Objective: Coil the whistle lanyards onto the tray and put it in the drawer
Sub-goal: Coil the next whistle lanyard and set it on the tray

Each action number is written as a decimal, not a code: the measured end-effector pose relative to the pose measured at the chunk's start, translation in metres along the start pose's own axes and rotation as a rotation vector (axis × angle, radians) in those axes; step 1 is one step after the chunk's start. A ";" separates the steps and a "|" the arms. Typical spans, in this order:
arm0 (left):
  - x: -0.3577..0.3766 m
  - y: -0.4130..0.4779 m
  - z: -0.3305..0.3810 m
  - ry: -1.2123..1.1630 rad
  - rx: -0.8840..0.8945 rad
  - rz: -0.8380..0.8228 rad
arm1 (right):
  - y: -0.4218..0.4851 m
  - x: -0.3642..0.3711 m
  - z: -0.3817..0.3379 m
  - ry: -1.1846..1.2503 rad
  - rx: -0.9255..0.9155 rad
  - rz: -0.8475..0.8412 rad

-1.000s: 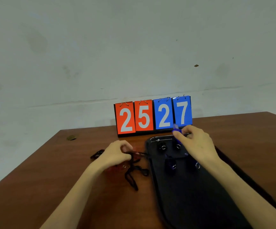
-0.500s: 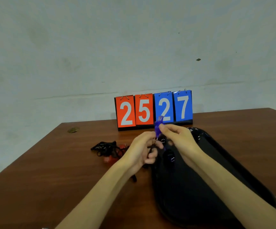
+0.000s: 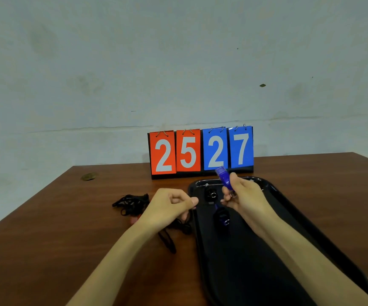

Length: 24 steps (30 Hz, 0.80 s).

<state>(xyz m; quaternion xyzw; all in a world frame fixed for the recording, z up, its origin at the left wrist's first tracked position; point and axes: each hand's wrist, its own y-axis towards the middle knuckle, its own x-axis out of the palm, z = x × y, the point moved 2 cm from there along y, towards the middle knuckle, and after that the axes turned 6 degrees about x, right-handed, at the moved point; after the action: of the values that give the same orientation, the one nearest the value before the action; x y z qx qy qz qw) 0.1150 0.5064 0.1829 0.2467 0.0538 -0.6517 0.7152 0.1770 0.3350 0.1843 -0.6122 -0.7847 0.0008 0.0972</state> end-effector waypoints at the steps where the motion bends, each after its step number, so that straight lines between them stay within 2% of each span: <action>1: -0.002 0.000 0.000 0.020 0.008 -0.015 | -0.001 0.000 0.000 -0.093 -0.047 0.033; 3: -0.007 0.001 -0.001 0.045 0.040 -0.020 | -0.003 -0.001 0.000 -0.195 -0.112 0.054; 6: -0.011 0.000 0.002 0.056 0.115 0.002 | -0.006 0.001 -0.001 -0.328 -0.103 -0.006; 12: -0.010 -0.002 0.009 0.077 0.184 -0.003 | -0.009 0.006 0.002 -0.581 -0.129 -0.246; 16: -0.006 -0.003 0.011 0.056 0.225 -0.060 | -0.011 0.008 0.005 -0.744 -0.130 -0.335; 19: -0.004 -0.002 0.011 0.056 0.233 -0.076 | -0.012 0.009 0.006 -0.773 -0.136 -0.402; 21: -0.009 -0.001 0.009 0.057 0.214 -0.025 | -0.015 0.011 0.004 -0.762 -0.153 -0.466; 24: -0.015 0.001 0.005 -0.006 0.102 0.058 | -0.018 0.013 0.000 -0.624 -0.206 -0.470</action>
<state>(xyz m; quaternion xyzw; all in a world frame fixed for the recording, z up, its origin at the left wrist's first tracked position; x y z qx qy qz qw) 0.1129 0.5176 0.1936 0.2822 0.0111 -0.6335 0.7203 0.1569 0.3430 0.1888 -0.3931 -0.8911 0.0859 -0.2098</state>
